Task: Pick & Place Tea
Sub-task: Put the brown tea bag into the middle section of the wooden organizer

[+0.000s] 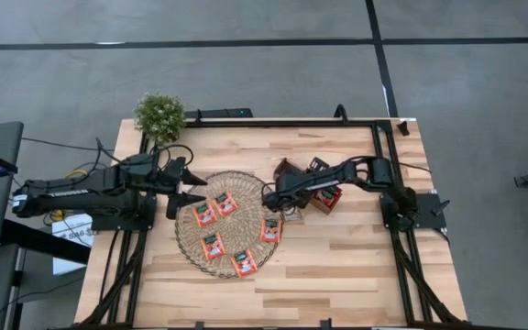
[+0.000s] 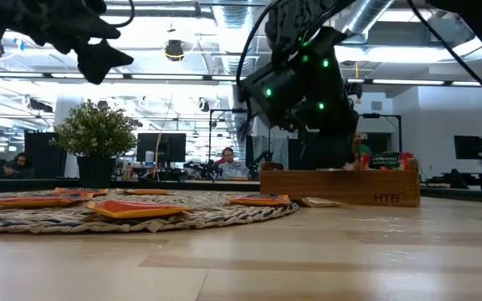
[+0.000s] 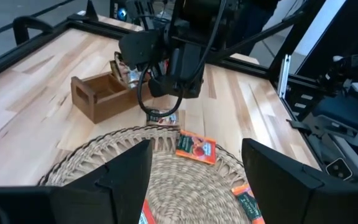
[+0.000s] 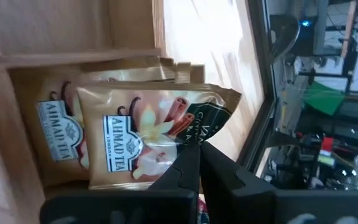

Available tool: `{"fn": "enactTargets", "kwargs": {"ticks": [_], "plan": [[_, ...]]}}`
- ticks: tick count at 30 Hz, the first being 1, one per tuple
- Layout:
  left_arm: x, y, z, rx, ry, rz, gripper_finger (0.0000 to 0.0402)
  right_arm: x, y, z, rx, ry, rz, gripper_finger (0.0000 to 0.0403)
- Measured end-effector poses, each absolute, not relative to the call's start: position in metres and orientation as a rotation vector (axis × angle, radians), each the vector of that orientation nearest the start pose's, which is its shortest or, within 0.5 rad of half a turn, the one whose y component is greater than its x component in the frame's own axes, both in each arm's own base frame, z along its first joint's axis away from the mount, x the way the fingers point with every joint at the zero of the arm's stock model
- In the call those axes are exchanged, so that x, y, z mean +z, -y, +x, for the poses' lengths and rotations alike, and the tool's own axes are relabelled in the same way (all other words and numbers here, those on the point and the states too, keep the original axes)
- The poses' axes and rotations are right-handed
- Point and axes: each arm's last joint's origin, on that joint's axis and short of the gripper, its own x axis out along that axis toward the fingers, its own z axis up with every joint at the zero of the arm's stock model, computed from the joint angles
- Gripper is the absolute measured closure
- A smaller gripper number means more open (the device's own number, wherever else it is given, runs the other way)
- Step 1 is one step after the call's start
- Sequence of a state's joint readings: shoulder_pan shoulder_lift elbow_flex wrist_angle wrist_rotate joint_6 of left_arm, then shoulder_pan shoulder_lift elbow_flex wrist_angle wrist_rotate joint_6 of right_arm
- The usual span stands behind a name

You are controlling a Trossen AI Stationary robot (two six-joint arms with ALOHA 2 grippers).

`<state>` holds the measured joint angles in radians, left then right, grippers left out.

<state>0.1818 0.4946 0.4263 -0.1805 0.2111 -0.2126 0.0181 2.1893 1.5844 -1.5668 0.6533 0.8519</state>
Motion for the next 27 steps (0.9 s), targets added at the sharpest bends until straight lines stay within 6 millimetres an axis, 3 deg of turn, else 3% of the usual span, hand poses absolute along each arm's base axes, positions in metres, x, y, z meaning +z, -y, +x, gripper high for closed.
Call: {"fn": "enactTargets", "kwargs": {"ticks": [18,27], "plan": [[0.245,-0.017,0.127,-0.001,-0.282,-0.257,0.0161,0.155,0.011,0.357,-1.12,-1.707,-0.156,0.0403],[0.245,-0.017,0.127,-0.002,-0.283,-0.25,0.0161,0.167,0.011,0.368,-1.062,-1.683,-0.154,0.0403]]}}
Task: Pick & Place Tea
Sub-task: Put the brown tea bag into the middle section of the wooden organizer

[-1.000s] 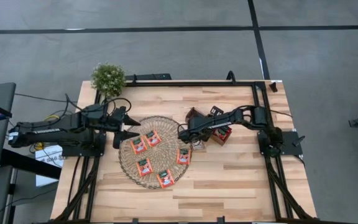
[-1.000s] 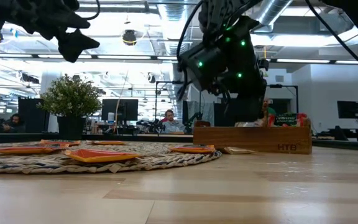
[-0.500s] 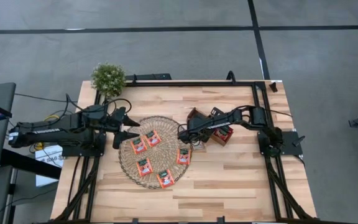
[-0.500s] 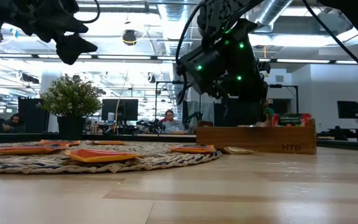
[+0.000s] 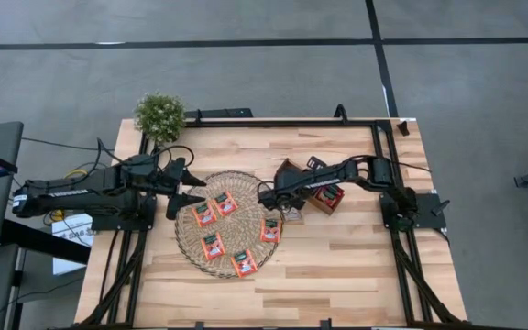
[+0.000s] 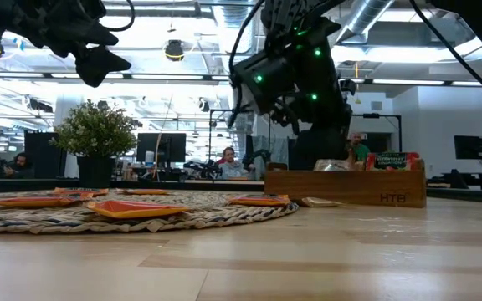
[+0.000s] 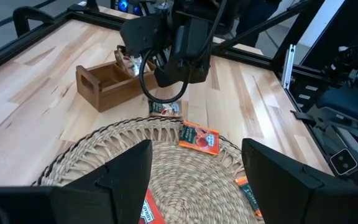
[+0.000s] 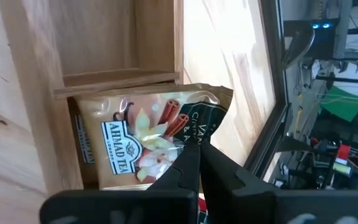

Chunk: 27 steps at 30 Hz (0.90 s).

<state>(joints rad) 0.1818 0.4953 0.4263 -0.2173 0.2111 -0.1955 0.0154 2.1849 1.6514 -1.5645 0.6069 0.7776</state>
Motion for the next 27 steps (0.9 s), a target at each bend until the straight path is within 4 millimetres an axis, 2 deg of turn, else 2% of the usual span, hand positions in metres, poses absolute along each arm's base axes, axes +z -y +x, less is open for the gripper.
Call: {"fn": "enactTargets", "kwargs": {"ticks": [12,27], "plan": [[0.2419,-0.0171,0.1265,-0.002,-0.315,-0.234,0.0161,0.1688,0.0093,0.3689,-1.014,-1.723,-0.109,0.0392],[0.2418,-0.0171,0.1263,-0.004,-0.317,-0.216,0.0161,0.1727,0.0058,0.3677,-0.976,-1.742,-0.098,0.0236]]}}
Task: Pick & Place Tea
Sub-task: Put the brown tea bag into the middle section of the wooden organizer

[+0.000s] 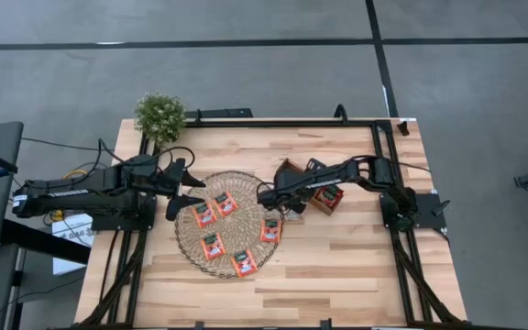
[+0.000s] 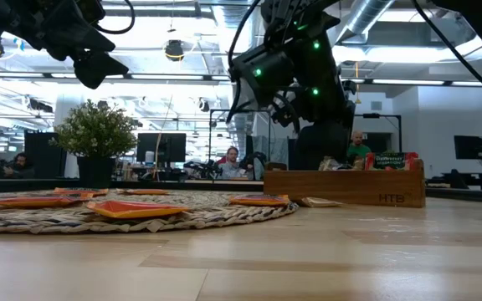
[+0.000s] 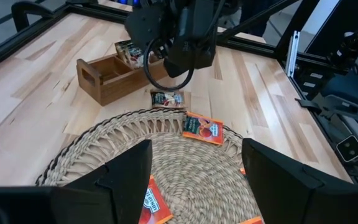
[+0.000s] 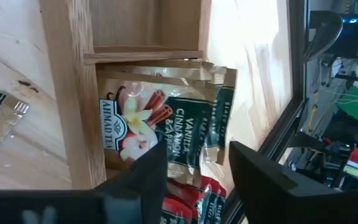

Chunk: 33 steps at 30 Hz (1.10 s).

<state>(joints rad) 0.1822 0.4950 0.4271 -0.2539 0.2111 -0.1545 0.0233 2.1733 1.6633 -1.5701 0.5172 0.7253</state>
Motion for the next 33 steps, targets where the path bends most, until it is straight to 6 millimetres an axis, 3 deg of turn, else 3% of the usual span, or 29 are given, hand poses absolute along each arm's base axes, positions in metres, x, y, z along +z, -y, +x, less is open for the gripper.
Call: {"fn": "enactTargets", "kwargs": {"ticks": [7,11,17,22,26,33], "plan": [[0.242,-0.017,0.126,-0.003,-0.318,-0.225,0.0161,0.202,-0.008,0.379,-0.88,-1.668,-0.027,0.0219],[0.242,-0.017,0.126,-0.002,-0.319,-0.232,0.0161,0.222,-0.029,0.383,-0.667,-1.667,-0.044,0.0225],[0.242,-0.017,0.126,-0.001,-0.318,-0.238,0.0161,0.227,-0.066,0.384,-0.307,-1.696,-0.339,0.0236],[0.242,-0.017,0.126,0.0,-0.318,-0.246,0.0161,0.218,-0.086,0.388,-0.072,-1.642,-0.533,0.0245],[0.242,-0.017,0.126,0.002,-0.318,-0.26,0.0161,0.214,-0.082,0.391,-0.027,-1.625,-0.568,0.0255],[0.242,-0.017,0.126,0.004,-0.317,-0.272,0.0161,0.214,-0.051,0.4,-0.033,-1.625,-0.495,0.0268]]}}
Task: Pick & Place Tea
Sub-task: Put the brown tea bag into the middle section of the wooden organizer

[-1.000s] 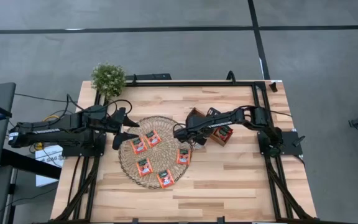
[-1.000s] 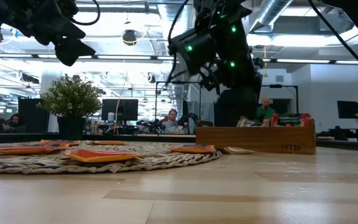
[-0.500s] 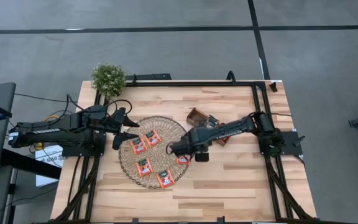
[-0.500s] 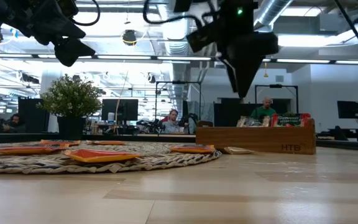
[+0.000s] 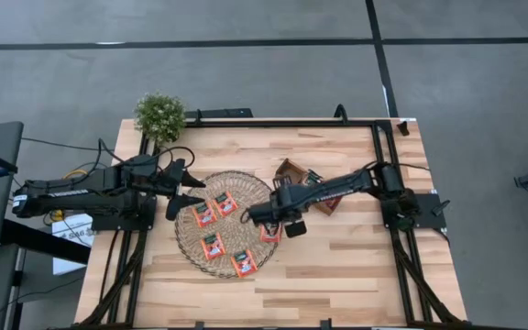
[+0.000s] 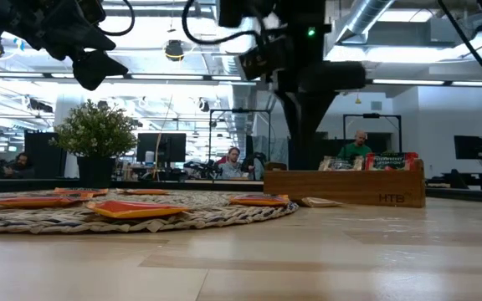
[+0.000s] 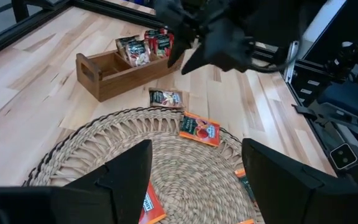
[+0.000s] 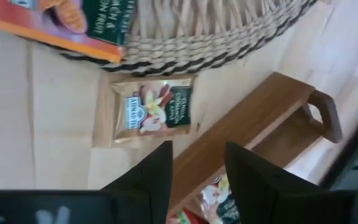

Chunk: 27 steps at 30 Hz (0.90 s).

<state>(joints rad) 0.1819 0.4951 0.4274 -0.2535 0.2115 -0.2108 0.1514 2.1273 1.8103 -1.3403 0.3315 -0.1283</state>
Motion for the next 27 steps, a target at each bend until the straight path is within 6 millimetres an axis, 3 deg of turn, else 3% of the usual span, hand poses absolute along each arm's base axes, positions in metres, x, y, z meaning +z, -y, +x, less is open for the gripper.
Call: {"fn": "enactTargets", "kwargs": {"ticks": [6,19,27], "plan": [[0.242,-0.017,0.126,0.008,-0.317,-0.296,0.0161,0.212,-0.033,0.404,0.175,-1.62,-0.315,0.0267],[0.242,-0.017,0.126,0.014,-0.317,-0.33,0.0161,0.209,-0.011,0.413,0.298,-1.54,-0.417,0.0275],[0.242,-0.017,0.126,0.016,-0.317,-0.344,0.0161,0.209,0.019,0.415,0.295,-1.521,-0.302,0.0276]]}}
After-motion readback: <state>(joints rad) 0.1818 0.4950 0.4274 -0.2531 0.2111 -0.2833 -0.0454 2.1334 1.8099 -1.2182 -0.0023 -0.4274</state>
